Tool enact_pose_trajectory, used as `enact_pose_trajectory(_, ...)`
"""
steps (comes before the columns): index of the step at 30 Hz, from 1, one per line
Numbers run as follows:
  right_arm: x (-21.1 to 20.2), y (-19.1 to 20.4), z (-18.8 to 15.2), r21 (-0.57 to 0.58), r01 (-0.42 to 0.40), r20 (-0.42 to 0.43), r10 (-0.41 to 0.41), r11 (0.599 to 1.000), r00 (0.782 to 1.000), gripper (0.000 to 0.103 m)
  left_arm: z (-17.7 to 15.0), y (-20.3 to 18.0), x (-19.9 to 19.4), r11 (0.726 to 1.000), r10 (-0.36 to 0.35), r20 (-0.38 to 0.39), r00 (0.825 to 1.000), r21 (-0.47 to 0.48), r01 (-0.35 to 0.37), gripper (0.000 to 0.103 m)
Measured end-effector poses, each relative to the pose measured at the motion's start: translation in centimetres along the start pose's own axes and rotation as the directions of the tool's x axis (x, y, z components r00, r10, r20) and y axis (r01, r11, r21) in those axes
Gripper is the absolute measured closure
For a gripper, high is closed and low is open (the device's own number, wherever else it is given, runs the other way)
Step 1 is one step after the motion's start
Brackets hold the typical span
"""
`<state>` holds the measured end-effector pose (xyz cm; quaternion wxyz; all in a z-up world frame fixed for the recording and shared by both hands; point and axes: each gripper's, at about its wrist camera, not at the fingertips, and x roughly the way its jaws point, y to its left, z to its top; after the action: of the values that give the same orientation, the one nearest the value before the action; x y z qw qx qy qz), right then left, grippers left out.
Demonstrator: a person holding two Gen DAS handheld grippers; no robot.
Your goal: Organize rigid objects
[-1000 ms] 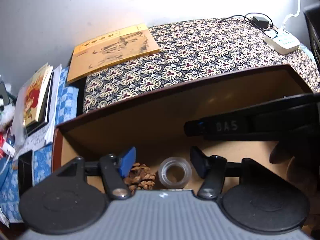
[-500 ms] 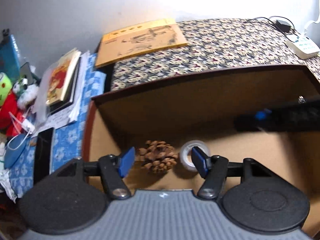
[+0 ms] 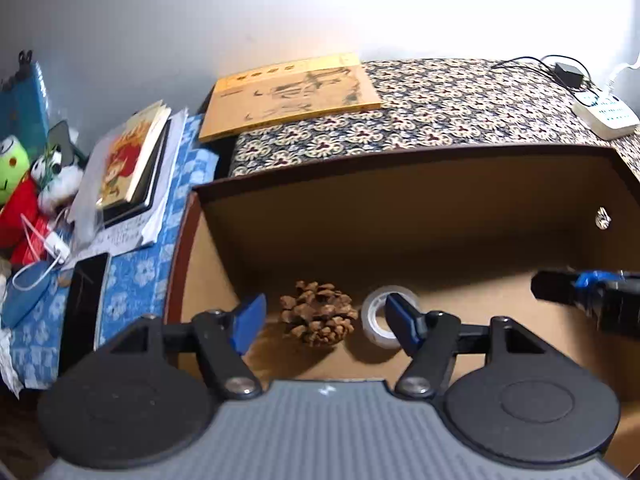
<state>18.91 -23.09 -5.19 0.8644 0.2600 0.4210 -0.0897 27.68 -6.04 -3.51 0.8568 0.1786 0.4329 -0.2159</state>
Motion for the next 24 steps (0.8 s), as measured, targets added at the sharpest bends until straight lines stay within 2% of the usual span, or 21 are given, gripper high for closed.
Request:
enact_pose_trajectory(6,0.3,-0.1,-0.1,0.016,0.003,0.002,-0.003,1.000,1.000,0.100,-0.7,-1.6,0.2,0.995,0.039,0.012,0.999,0.087,-0.040,0.035)
enact_pose_trajectory(12,0.4,0.8,-0.2,-0.043,0.038,0.012,-0.037,0.998,0.999,0.100,-0.5,-0.6,0.7,1.000,0.016,-0.027,1.000,0.027,-0.015,0.035)
enact_pose_trajectory(24,0.6,0.5,-0.2,-0.040,0.001,-0.002,-0.001,0.999,1.000,0.100,-0.8,-1.0,1.1,0.999,0.035,-0.049,0.998,0.044,-0.032,0.033)
